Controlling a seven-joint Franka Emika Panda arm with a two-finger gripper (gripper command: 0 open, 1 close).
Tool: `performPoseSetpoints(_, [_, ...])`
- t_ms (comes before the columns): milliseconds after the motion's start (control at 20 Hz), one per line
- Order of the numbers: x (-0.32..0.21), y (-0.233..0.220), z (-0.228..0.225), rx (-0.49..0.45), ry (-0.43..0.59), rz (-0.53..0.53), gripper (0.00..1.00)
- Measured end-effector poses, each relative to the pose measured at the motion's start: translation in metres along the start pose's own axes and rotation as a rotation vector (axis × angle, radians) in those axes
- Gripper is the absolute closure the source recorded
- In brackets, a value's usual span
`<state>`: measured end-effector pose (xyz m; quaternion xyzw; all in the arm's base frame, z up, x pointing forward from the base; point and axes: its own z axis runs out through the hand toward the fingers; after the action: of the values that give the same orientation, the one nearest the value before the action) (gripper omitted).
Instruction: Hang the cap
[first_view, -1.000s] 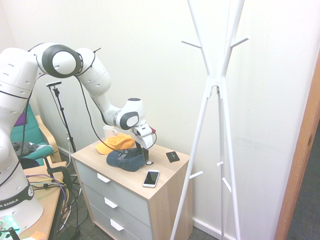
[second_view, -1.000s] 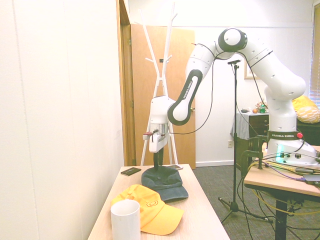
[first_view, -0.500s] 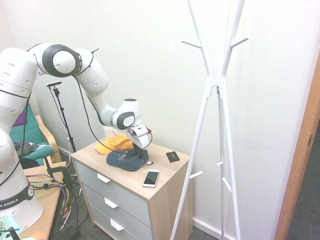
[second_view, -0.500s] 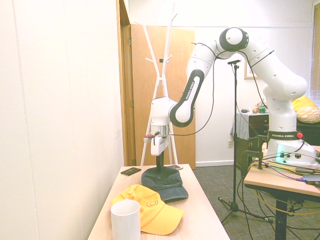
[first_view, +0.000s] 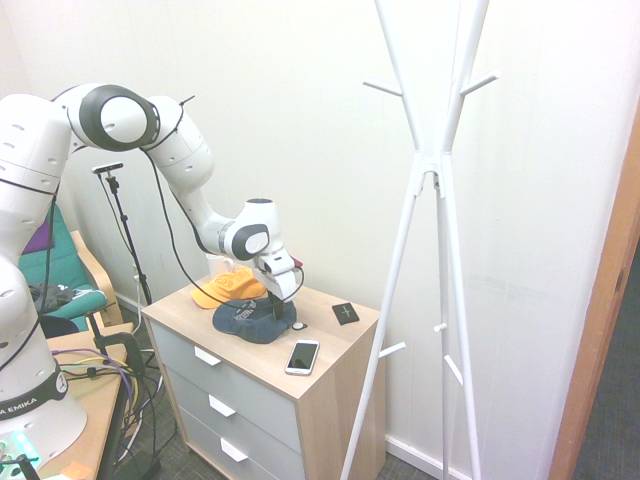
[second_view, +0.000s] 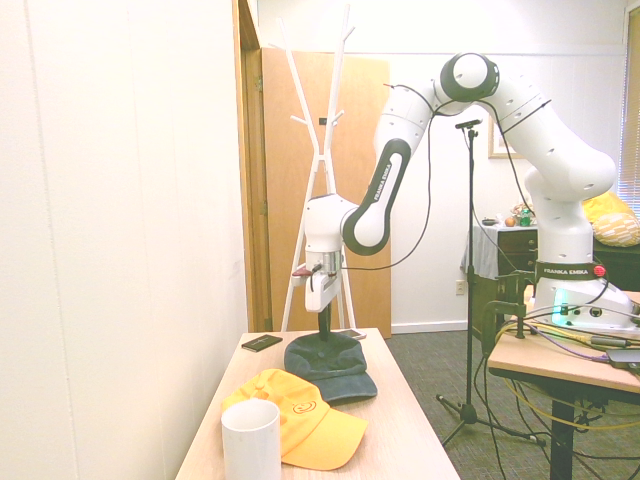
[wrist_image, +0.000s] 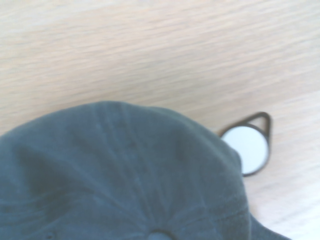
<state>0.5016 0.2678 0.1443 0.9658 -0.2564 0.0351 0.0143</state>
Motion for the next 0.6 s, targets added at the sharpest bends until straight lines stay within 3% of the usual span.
performPoseSetpoints(150, [0.000, 0.000, -0.014, -0.040, 0.014, -0.001, 1.00])
performPoseSetpoints(350, [-0.002, -0.003, -0.074, -0.132, 0.065, -0.049, 1.00])
performPoseSetpoints(600, [0.005, -0.002, -0.181, -0.253, 0.283, -0.163, 1.00])
